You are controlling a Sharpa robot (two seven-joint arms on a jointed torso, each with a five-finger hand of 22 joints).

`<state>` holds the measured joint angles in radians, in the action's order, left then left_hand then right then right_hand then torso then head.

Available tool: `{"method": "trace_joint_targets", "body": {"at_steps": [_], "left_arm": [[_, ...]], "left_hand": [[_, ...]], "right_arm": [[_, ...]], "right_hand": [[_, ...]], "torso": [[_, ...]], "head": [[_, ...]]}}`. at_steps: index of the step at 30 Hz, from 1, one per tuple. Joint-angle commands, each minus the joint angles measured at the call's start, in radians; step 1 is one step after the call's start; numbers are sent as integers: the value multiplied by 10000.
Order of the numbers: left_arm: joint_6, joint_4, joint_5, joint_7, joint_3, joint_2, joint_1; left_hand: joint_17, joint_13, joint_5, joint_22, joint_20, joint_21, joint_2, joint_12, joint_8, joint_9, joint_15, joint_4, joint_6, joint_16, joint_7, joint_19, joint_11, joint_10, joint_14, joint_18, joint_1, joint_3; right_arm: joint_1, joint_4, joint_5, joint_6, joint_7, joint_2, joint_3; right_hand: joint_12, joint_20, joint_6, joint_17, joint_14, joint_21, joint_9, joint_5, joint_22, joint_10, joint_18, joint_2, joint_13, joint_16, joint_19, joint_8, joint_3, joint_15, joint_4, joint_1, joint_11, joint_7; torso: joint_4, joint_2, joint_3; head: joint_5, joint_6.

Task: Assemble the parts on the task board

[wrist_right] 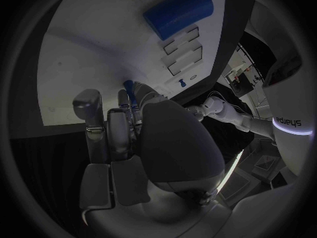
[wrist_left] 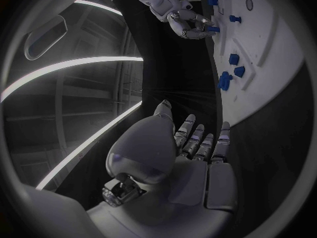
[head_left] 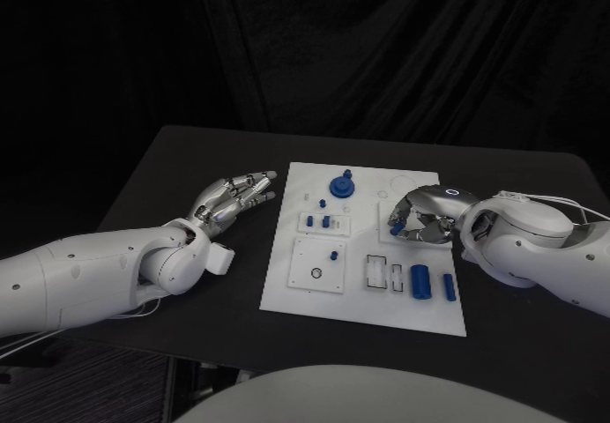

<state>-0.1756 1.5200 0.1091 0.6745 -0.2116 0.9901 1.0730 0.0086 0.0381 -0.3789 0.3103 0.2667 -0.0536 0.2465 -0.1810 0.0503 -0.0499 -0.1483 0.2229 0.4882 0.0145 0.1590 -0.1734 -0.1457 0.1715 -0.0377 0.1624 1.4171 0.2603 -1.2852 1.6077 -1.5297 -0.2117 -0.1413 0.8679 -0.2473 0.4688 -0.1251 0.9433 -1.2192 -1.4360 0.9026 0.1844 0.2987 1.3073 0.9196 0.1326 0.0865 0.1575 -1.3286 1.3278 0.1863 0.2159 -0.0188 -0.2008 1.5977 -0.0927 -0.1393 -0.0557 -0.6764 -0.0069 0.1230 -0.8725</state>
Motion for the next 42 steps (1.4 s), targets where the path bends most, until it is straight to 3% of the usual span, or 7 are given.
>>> {"method": "trace_joint_targets", "body": {"at_steps": [1,7,12,21,25,31,42], "left_arm": [[397,30,-155,1040,8,-15,37],[542,12,-156,1030,7,-28,39],[616,-17,-157,996,7,-53,39],[656,-20,-157,949,6,-51,38],[628,36,-158,975,6,-11,38],[546,150,-157,1007,6,59,39],[559,181,-158,974,6,68,39]], "left_hand": [[-6,-6,-73,-27,0,19,-25,-43,21,-2,28,-20,29,-63,29,79,65,-51,47,185,99,-11],[-10,-12,124,-96,25,23,-115,-25,2,6,40,90,-28,-67,0,154,97,-124,72,186,112,74],[-10,-13,-67,-112,46,11,-85,-32,0,7,30,85,-38,-67,3,167,87,-148,76,189,239,32],[-15,-17,-29,-138,61,5,-64,-21,-9,12,20,128,-83,-72,13,185,79,-185,95,189,279,28],[-16,-14,90,-158,44,0,-38,-42,-13,15,34,270,-116,-73,-11,204,108,-192,104,196,221,67],[-28,-13,121,-423,-158,70,-72,-80,-10,13,115,441,-117,-86,-231,458,372,-171,158,184,257,112],[-35,-15,99,-488,-177,78,-52,-76,-14,15,127,464,-144,-93,-187,535,310,-192,190,171,329,89]], "right_arm": [[31,-11,-75,-23,66,-14,5],[33,-38,-75,-186,151,-46,5],[33,-58,-75,-486,240,-65,5],[15,170,-75,-1120,392,117,6],[-104,400,-75,-1426,421,270,6],[-430,867,-75,-1621,373,504,7],[-744,1686,-75,-1441,379,618,7]], "right_hand": [[-46,63,95,-8,-13,66,25,75,1106,82,-149,27,-26,-44,7,57,87,46,6,100,6,17],[-132,140,533,-53,-46,258,211,337,1140,474,-175,0,-94,-69,30,292,322,109,287,310,66,-53],[-217,218,946,-187,-164,572,515,-186,1184,980,-210,-123,-140,-167,143,576,255,212,268,42,217,78],[-299,328,1250,-315,-271,879,817,-412,1245,1450,-260,-208,-155,-248,283,824,178,348,345,-13,372,219],[-339,352,1306,-324,-290,929,888,-475,1254,1550,-268,-210,-163,-251,310,870,145,374,340,-47,404,250],[-423,387,1367,-430,-357,1110,985,-517,1294,1669,-300,-186,-185,-324,397,917,77,410,298,-136,440,301],[-516,417,1445,-513,-417,1238,1084,-557,1320,1792,-322,-149,-208,-380,468,957,8,444,245,-225,482,366]], "torso": [[-21,10,-5],[12,26,13],[7,21,8],[-7,15,3],[-3,18,1],[2,17,-1],[0,15,-15]], "head": [[-21,-2],[26,-2],[40,-2],[102,-2],[113,-2],[108,-2],[181,-2]]}}
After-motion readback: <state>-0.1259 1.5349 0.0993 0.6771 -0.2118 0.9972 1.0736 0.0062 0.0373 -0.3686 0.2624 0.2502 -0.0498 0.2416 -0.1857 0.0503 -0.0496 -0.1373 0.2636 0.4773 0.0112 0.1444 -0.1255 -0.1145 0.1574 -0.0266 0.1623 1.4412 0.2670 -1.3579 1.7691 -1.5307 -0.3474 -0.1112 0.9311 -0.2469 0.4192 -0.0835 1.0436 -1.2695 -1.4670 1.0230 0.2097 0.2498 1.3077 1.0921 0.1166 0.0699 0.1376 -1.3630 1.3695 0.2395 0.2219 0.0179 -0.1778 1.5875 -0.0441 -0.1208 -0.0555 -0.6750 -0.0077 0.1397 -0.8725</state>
